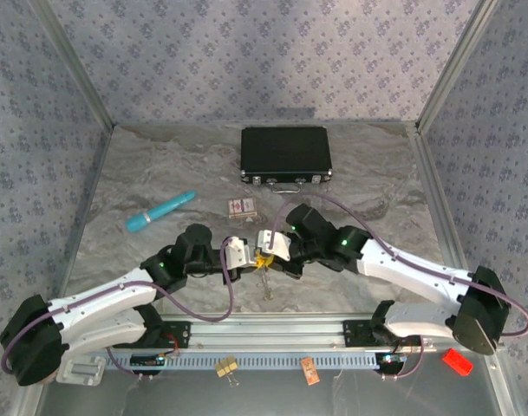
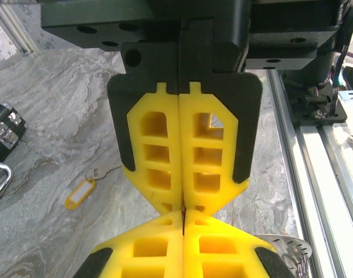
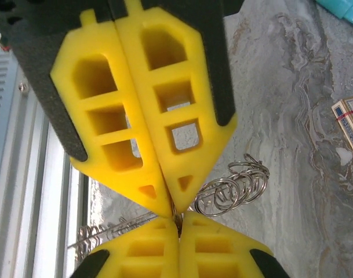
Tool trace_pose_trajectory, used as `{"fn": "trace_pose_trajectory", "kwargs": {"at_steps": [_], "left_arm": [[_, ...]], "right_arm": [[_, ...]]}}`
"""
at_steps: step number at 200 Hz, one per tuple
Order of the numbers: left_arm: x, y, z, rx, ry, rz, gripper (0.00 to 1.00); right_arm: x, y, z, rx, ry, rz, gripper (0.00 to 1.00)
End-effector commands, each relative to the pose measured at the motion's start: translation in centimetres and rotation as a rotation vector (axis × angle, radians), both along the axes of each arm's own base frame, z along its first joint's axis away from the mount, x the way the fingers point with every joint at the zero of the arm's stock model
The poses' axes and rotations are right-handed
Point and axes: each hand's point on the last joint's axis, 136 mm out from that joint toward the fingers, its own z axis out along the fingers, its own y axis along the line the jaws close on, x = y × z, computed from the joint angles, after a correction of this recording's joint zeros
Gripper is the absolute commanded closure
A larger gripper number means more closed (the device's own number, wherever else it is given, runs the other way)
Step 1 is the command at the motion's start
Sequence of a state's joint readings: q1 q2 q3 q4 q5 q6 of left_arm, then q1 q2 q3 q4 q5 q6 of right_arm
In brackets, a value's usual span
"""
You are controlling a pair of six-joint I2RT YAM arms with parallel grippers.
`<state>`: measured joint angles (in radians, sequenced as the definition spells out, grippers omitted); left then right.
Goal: Put the keys on the keyring
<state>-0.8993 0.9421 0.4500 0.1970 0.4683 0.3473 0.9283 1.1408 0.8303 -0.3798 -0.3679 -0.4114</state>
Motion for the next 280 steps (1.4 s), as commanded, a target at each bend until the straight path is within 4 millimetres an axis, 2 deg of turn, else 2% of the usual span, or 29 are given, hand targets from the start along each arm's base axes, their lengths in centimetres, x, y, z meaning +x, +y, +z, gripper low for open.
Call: {"fn": "trace_pose_trajectory", "kwargs": {"at_steps": [1,45,121,144,172,183,201,210,238,280], "left_arm": [[-0.1,0.1,0.4,-0.04,-0.012,0.004,1.0],[0.0,0.2,1.9,-0.178,-0.012,0.035,1.0],[-0.4,0.4,2.5,-0.23,-0.001,0.031,1.0],[-0.4,0.4,2.6,-0.237,-0.005,0.029,1.0],[-0.4,0.4,2.6,-0.235,-0.005,0.033,1.0],[-0.2,0.5,2.4,-0.225,-0.006,0.044,1.0],[0.2,0.9,2.0,-0.192,-0.016,0.077,0.83],[0.3,1.1,1.8,-0.167,-0.025,0.086,0.79],[0.2,1.5,0.5,-0.065,-0.021,0.085,0.77],[0.0,1.5,0.3,-0.046,-0.016,0.071,0.76]], "right_arm": [[-0.1,0.4,2.2,0.143,-0.002,-0.012,0.71],[0.5,0.0,1.4,0.259,0.045,-0.068,0.68],[0.3,0.9,0.9,0.295,0.077,-0.039,0.7],[0.2,1.1,0.8,0.293,0.087,-0.028,0.77],[0.1,1.2,0.8,0.284,0.093,-0.02,0.99],[0.1,1.1,1.0,0.271,0.089,-0.018,1.0],[0.0,0.8,1.0,0.221,0.069,-0.013,1.0],[-0.1,0.6,0.8,0.187,0.058,-0.009,1.0],[-0.3,0.3,1.1,0.099,0.008,0.019,1.0],[-0.5,0.5,1.0,-0.023,-0.047,0.066,1.0]]}}
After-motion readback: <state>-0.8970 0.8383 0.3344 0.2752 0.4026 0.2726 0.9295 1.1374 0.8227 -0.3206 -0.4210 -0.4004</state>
